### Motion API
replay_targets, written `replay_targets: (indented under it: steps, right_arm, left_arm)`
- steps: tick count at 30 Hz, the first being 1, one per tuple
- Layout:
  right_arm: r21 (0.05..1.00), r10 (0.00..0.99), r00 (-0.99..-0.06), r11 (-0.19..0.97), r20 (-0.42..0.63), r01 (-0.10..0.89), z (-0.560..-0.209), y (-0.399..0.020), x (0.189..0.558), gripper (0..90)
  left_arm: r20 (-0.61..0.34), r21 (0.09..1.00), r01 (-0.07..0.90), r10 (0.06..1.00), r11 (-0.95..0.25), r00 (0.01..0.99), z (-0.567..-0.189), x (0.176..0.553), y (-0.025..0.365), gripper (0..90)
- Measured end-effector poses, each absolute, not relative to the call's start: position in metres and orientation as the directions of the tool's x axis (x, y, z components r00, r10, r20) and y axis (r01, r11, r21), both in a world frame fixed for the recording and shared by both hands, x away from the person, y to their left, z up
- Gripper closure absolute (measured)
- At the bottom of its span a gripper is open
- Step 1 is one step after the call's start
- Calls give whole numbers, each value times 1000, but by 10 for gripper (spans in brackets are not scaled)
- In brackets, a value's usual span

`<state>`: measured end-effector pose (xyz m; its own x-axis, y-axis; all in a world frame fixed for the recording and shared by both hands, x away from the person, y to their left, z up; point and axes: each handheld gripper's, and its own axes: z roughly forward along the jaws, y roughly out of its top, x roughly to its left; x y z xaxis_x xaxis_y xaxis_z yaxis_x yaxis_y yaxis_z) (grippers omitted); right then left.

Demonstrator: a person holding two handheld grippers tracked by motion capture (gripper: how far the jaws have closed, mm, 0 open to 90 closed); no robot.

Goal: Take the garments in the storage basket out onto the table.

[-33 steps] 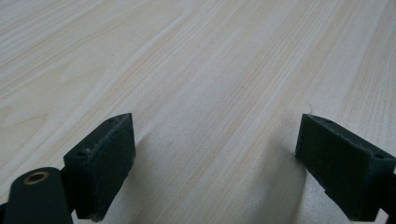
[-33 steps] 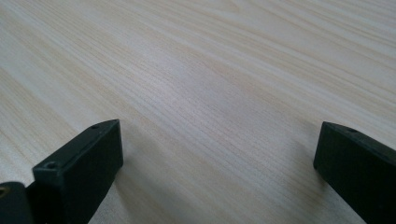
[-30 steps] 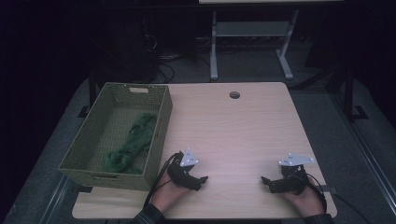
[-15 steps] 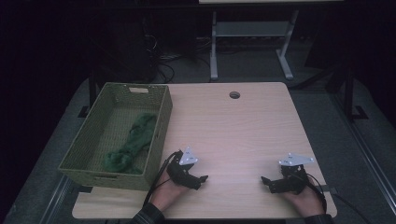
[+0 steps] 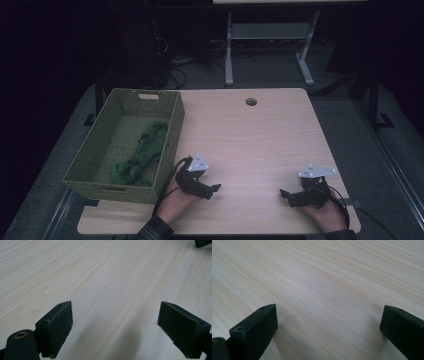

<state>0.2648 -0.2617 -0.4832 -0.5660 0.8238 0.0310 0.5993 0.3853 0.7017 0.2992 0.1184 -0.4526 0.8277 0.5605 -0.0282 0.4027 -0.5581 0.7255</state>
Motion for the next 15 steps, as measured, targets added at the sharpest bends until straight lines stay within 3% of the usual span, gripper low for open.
replay_targets:
  steps: [15]
  right_arm:
    - [702,824,-566,386,31,599,-483,-262,265,8]
  left_arm:
    - [-15,712,407,566,-573,824,-430,299,119,122]
